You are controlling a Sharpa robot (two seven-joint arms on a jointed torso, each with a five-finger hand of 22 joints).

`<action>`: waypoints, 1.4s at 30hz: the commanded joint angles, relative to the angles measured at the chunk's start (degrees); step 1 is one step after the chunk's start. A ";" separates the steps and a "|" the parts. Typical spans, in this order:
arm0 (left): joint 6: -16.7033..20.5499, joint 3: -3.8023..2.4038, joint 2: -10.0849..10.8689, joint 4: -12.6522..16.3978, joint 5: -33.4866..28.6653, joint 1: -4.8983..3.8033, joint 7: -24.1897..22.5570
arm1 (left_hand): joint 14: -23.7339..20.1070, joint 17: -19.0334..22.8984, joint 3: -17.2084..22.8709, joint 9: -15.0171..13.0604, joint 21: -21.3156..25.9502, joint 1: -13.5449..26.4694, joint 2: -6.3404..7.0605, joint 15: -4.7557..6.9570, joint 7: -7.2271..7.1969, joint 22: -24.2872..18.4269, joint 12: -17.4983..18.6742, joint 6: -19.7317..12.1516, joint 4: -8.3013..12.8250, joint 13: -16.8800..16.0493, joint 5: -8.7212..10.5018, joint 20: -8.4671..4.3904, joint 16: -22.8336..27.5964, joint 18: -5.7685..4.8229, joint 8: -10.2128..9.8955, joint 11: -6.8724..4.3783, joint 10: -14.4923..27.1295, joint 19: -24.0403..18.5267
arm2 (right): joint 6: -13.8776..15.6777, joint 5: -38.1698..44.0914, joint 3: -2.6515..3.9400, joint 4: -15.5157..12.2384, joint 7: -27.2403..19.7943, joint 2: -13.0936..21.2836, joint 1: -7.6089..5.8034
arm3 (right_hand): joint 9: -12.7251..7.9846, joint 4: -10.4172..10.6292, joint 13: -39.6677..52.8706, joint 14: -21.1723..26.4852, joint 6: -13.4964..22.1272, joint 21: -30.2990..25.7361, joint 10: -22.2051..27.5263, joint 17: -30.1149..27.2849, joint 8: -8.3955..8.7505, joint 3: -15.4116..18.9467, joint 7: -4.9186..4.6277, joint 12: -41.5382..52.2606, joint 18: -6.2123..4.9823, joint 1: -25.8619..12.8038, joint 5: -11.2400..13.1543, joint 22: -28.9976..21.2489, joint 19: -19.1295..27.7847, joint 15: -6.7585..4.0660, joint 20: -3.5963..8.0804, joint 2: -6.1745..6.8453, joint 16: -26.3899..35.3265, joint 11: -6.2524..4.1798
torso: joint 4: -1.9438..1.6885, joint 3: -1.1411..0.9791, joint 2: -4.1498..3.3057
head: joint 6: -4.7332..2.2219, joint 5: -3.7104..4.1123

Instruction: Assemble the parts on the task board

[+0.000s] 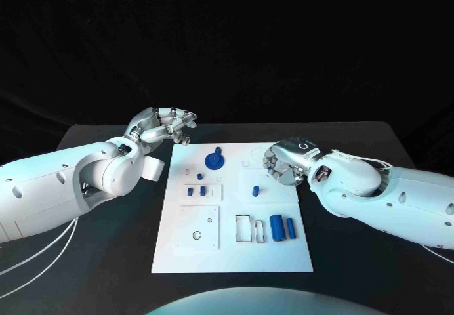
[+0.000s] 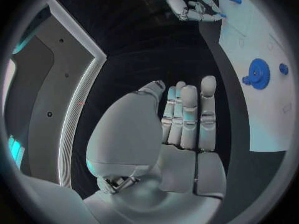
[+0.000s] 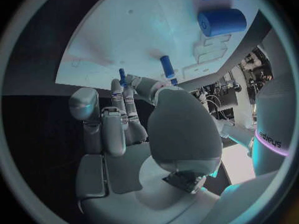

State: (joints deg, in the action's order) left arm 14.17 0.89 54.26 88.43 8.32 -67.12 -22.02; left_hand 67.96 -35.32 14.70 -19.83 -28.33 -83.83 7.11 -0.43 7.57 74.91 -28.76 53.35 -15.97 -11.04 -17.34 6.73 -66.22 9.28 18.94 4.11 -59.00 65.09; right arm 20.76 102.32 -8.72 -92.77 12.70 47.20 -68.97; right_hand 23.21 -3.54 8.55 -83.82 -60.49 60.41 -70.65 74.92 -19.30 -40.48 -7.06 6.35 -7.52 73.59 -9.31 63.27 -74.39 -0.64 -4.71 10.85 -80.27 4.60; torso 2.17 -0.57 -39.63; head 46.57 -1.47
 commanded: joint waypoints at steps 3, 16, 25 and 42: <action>-1.48 -0.03 -0.29 -0.10 0.14 -0.02 0.12 | -0.48 0.11 1.06 -0.35 0.69 -0.56 0.44 -0.18 0.29 0.28 0.60 -0.49 0.13 0.22 -1.75 -0.02 0.36 0.64 0.41 0.33 0.58 -0.54 | 4.82 -4.02 0.16 -2.55 -0.88 0.74 -0.60 | 0.26 0.29 0.15 -3.91 0.03 -0.13 -1.47 2.04 -0.25 -0.25 0.06 -0.66 0.24 -0.23 -0.57 -0.26 0.25 -0.39 0.18 0.08 -0.24 -1.23 | -0.04 0.00 0.04 | -0.10 0.14; -1.44 -0.03 -0.97 -0.82 0.09 -0.01 0.00 | -0.49 0.11 1.10 -0.37 0.75 -0.51 0.48 -0.20 0.32 0.28 0.64 -0.52 0.11 0.23 -1.82 -0.01 0.36 0.64 0.42 0.37 0.66 -0.55 | 8.03 -8.38 0.19 -8.54 -4.02 -2.15 0.50 | 0.48 0.30 0.23 -3.88 0.44 -0.07 -1.20 2.03 -0.12 -0.52 -0.06 -1.07 0.28 -0.16 -0.94 -0.10 0.28 -0.33 0.11 0.05 -0.34 -1.11 | -0.01 0.05 0.09 | 0.00 -2.79; -1.10 -0.03 -2.26 -2.10 -0.11 -0.03 0.13 | -0.54 0.18 1.14 -0.41 0.92 -0.39 0.52 -0.25 0.36 0.26 0.68 -0.56 0.04 0.25 -1.89 0.02 0.39 0.65 0.44 0.42 0.74 -0.59 | 7.12 -8.70 0.15 -7.59 -5.27 -6.28 3.71 | 0.56 0.31 0.26 -3.81 0.58 0.09 -1.12 1.70 -0.08 -0.54 -0.11 -1.20 0.33 -0.19 -1.06 0.07 0.20 -0.35 0.04 0.08 -0.14 -1.07 | -0.14 0.12 0.10 | 0.62 -6.15; -1.60 -0.03 -5.31 -3.96 -0.02 -0.08 1.97 | -0.61 0.21 1.11 -0.48 1.02 0.04 0.72 -0.33 0.48 0.27 0.67 -0.79 -0.17 0.24 -1.90 0.08 0.40 0.63 0.41 0.52 0.80 -0.58 | 4.28 -7.79 -0.38 -2.95 -5.92 -12.13 8.44 | 0.68 0.30 0.31 -3.81 0.81 0.17 -1.01 1.74 0.00 -0.54 -0.18 -1.39 0.34 -0.24 -1.19 0.17 0.16 -0.31 -0.02 0.11 -0.23 -1.00 | 0.02 0.08 -0.01 | 1.69 -9.42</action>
State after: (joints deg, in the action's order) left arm 13.59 0.90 49.12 84.42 8.30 -67.16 -20.66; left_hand 67.76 -35.07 15.67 -20.26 -27.62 -84.12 7.43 -0.63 7.99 74.91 -28.40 52.93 -16.04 -10.85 -18.89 6.70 -66.01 9.27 19.21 4.63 -58.46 64.76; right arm 26.68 93.78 -9.12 -95.88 7.39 35.24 -60.64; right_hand 23.85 -3.22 8.74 -83.83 -59.92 60.41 -70.65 74.91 -19.27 -40.80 -7.21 5.03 -7.53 73.59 -10.21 63.43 -74.39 -0.63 -4.72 10.87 -80.34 4.60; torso 2.15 -0.46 -39.61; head 48.08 -10.57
